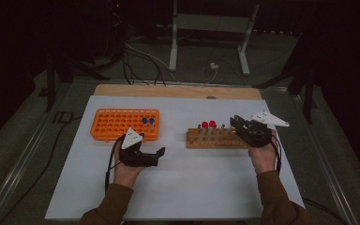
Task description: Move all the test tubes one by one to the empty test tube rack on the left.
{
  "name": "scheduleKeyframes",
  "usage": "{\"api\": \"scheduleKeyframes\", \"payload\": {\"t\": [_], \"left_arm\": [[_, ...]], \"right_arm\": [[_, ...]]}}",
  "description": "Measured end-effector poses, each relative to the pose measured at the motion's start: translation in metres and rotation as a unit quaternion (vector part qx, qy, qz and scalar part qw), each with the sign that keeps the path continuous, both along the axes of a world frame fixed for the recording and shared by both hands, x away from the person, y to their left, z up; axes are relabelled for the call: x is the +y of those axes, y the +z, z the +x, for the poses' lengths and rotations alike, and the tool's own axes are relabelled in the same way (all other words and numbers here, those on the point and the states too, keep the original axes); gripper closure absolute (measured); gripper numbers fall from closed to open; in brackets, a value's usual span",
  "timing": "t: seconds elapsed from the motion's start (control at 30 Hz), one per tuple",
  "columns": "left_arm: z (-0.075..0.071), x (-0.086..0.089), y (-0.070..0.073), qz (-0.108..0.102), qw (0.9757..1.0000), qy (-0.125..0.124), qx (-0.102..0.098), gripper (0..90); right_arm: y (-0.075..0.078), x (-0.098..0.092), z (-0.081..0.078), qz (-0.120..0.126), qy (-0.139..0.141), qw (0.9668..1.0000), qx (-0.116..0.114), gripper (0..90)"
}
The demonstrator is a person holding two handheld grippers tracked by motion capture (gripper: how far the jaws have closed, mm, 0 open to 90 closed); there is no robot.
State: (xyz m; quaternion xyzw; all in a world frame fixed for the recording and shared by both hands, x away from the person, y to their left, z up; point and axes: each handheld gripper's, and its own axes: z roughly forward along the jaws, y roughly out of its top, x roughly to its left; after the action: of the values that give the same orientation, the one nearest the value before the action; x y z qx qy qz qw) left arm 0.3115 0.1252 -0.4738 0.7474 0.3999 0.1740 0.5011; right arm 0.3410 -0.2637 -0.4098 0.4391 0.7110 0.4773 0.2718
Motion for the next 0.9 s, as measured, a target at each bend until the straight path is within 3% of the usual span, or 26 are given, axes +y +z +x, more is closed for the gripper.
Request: {"api": "scheduleKeyframes", "payload": {"t": [0.3, 0.9], "left_arm": [[-0.001, -0.008, 0.003, 0.000, 0.9999, -0.010, -0.004, 1.1], [-0.002, -0.045, 0.015, 0.005, 0.9988, -0.042, -0.024, 5.3]], "right_arm": [[0.010, 0.003, -0.009, 0.010, 0.022, 0.9997, -0.001, 76.1], [-0.004, 0.040, -0.018, 0.013, 0.089, 0.9957, 0.022, 76.0]]}}
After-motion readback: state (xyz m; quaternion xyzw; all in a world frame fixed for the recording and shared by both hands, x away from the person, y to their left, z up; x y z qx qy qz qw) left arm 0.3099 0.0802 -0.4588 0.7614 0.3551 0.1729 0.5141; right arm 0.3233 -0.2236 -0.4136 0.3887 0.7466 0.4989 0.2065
